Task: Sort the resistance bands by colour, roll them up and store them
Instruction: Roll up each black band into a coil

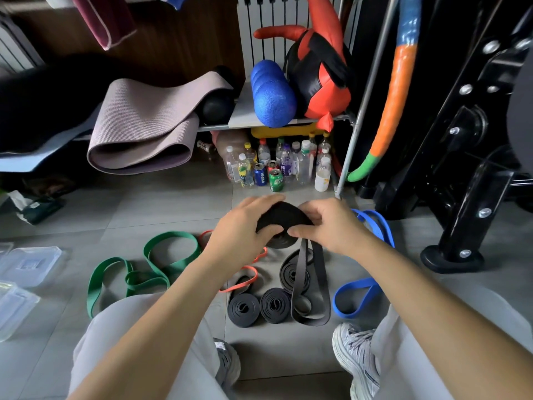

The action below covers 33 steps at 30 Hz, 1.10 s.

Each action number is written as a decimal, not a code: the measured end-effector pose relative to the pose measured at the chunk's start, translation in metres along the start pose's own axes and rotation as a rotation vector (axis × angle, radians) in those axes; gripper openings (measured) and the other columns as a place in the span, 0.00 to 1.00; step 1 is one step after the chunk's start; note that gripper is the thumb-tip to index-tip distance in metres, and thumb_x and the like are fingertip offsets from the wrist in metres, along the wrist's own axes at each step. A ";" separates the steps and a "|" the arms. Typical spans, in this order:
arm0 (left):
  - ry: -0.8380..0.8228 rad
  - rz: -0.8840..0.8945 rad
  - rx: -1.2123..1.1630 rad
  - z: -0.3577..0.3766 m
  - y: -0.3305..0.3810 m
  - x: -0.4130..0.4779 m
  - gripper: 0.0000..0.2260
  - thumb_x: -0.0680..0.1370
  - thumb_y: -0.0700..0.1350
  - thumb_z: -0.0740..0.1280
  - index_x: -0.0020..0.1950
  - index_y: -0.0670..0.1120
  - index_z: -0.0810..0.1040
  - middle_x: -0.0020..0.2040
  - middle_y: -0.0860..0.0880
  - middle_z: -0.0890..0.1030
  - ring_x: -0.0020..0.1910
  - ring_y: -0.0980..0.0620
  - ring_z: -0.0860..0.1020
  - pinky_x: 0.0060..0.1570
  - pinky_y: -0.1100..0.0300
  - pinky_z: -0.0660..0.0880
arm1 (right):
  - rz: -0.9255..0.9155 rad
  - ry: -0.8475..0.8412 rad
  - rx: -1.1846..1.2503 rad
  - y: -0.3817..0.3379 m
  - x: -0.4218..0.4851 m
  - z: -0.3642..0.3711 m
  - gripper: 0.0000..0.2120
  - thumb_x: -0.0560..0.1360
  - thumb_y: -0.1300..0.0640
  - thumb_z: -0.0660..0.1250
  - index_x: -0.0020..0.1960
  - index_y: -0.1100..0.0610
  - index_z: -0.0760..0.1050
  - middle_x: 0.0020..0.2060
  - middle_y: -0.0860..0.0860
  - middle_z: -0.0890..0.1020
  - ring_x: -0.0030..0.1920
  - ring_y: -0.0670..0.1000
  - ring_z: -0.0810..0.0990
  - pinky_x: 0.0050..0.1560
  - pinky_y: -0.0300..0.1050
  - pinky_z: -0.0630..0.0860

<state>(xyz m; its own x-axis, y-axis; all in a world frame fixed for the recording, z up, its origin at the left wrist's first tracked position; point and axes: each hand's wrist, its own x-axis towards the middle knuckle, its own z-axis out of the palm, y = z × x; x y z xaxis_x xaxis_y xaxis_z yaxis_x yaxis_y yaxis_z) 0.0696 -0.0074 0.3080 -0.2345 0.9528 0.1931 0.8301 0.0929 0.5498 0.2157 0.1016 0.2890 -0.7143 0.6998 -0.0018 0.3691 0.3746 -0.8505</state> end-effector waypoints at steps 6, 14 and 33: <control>-0.084 -0.069 -0.056 -0.005 -0.003 0.001 0.13 0.73 0.45 0.70 0.57 0.52 0.76 0.51 0.53 0.81 0.51 0.51 0.79 0.53 0.51 0.76 | 0.006 -0.050 -0.104 -0.002 -0.001 -0.002 0.14 0.67 0.59 0.76 0.51 0.56 0.81 0.44 0.52 0.85 0.45 0.51 0.83 0.52 0.52 0.78; -0.116 -0.080 -0.082 -0.005 -0.001 0.001 0.11 0.74 0.42 0.70 0.56 0.48 0.79 0.48 0.51 0.82 0.48 0.50 0.79 0.50 0.54 0.75 | -0.016 -0.060 -0.156 -0.001 -0.002 -0.001 0.13 0.67 0.58 0.76 0.51 0.53 0.81 0.39 0.47 0.83 0.42 0.47 0.81 0.45 0.41 0.76; 0.151 -0.286 -1.135 -0.017 0.003 -0.001 0.08 0.75 0.34 0.64 0.52 0.43 0.78 0.45 0.46 0.84 0.49 0.45 0.81 0.56 0.48 0.77 | -0.061 0.089 0.369 -0.011 -0.002 -0.007 0.15 0.68 0.66 0.73 0.44 0.47 0.78 0.37 0.40 0.84 0.42 0.40 0.83 0.48 0.34 0.78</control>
<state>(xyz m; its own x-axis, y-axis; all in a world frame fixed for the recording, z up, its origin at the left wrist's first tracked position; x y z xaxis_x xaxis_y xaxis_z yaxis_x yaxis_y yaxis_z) 0.0635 -0.0130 0.3231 -0.4598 0.8880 -0.0021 -0.1694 -0.0854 0.9818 0.2172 0.1002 0.3023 -0.6677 0.7394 0.0864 0.0771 0.1842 -0.9799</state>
